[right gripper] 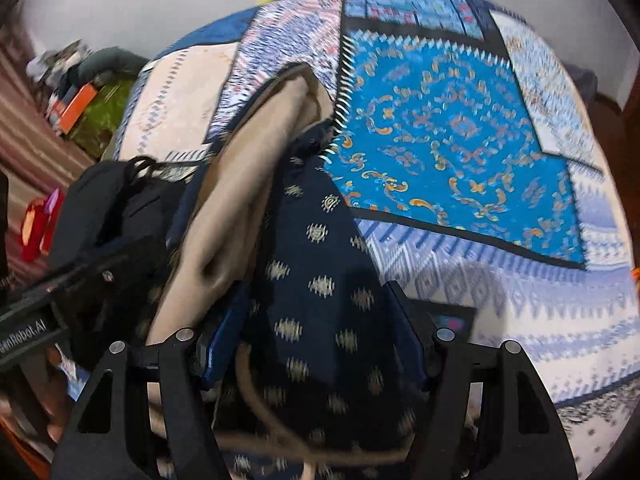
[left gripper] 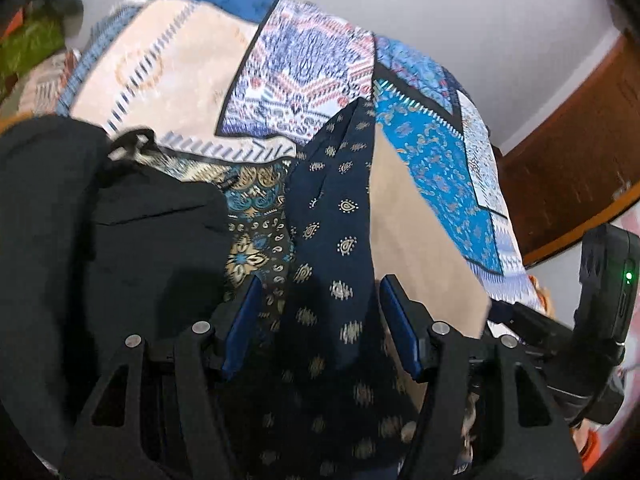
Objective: Fold large clothes
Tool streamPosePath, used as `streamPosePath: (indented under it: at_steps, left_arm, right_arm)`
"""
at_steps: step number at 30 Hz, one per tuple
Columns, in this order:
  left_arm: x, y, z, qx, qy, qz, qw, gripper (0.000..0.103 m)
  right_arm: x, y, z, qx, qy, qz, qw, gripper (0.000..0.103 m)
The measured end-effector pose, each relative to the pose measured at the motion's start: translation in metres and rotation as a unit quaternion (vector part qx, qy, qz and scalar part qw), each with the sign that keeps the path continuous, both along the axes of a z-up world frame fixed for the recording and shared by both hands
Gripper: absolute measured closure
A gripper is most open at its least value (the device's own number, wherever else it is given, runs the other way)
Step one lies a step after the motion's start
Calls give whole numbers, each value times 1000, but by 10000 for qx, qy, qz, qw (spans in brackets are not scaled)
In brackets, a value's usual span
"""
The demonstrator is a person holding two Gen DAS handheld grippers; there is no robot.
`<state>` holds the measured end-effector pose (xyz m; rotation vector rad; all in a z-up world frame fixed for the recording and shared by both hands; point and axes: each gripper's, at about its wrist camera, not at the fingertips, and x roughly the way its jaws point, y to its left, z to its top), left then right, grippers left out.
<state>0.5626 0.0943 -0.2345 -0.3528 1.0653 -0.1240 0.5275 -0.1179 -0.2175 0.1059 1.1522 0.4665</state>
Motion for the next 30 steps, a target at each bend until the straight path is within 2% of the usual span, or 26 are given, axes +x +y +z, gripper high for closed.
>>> streamPosePath:
  at_steps: [3, 4, 5, 6, 7, 8, 11, 12, 17, 22, 26, 30]
  left_arm:
    - [11, 0, -15, -75, 118, 21, 9999, 57]
    - [11, 0, -18, -123, 102, 33, 9999, 65]
    - [11, 0, -20, -182, 79, 35, 9998, 72]
    - [10, 0, -20, -231, 46, 34, 9997, 75]
    - [8, 0, -19, -194, -4, 22, 9998, 85]
    - [6, -1, -17, -103, -32, -4, 9999, 91]
    - [-3, -4, -2, 301, -141, -53, 9994, 92]
    - [-7, -3, 5, 339, -190, -63, 9992, 93]
    - [-48, 7, 55, 248, -633, -185, 9975, 93]
    - [-116, 17, 99, 78, -1096, -421, 9931, 93]
    - [-174, 25, 113, 151, -1327, -462, 9900, 93]
    - [-228, 32, 106, 358, -1353, -373, 9895, 93]
  right_arm:
    - [5, 1, 1, -32, -170, -33, 9998, 39]
    - [5, 2, 1, -92, -229, 10, 9997, 40]
    - [3, 2, 2, -191, -336, 62, 9992, 49]
    - [4, 1, 3, -241, -402, 99, 9989, 63]
    - [3, 0, 3, -286, -443, 131, 9985, 70]
    - [0, -3, 4, -284, -459, 165, 9984, 78]
    - [-5, -14, 11, -338, -518, 127, 9980, 91]
    - [-6, -19, 15, -322, -557, 77, 9979, 91]
    - [-31, -52, 48, -55, -804, -22, 9967, 92]
    - [-78, -74, 78, 50, -1126, 108, 9936, 92]
    - [-126, -89, 93, 67, -1271, 200, 9917, 92]
    - [-168, -102, 93, 2, -1273, 215, 9916, 94]
